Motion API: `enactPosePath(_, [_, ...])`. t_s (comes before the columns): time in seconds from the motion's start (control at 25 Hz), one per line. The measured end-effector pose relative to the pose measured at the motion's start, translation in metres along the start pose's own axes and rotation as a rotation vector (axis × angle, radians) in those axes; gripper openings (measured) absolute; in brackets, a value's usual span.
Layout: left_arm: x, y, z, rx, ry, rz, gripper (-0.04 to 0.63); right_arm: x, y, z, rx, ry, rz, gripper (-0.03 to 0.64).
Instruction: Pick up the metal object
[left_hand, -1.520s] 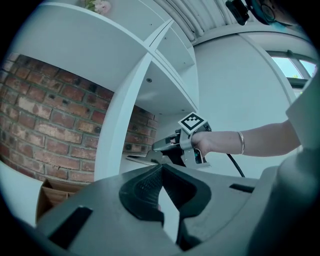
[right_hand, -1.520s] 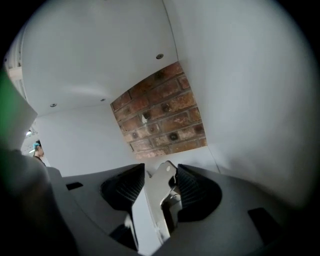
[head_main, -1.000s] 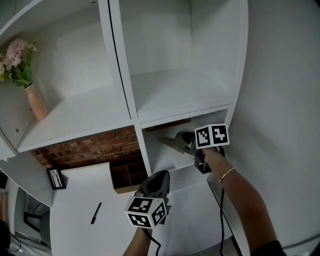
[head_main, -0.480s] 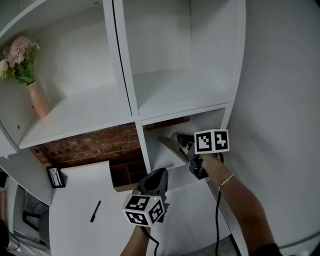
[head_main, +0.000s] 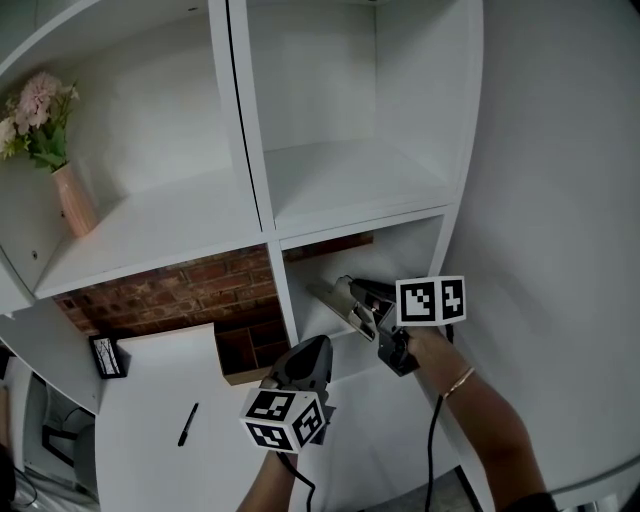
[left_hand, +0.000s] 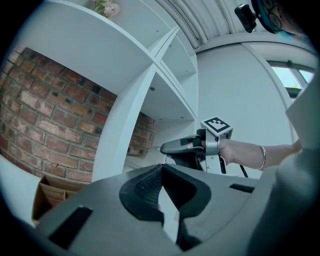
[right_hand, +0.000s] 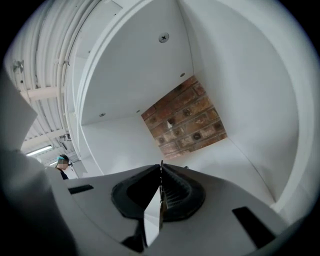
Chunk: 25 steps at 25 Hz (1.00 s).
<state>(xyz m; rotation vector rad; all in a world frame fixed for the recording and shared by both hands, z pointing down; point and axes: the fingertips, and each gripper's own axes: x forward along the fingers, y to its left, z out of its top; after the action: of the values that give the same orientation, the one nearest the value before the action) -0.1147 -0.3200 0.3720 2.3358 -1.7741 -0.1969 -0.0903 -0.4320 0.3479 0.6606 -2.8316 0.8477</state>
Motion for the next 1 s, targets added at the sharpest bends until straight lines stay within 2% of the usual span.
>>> enactPosePath(0.2, [0.001,-0.006,0.002,0.013,-0.004,-0.023,0.009,-0.027,0.017,-0.001,-0.004,-0.056,0.031,0.015])
enactPosePath(0.52, [-0.003,-0.021,0.012,0.043,-0.023,-0.067,0.009,-0.074,0.041,-0.008,-0.077,-0.138,0.028,0.015])
enactPosePath(1.0, [-0.015,-0.03,0.012,0.058,-0.023,-0.102,0.009,-0.117,0.061,-0.042,-0.133,-0.19,0.001,0.015])
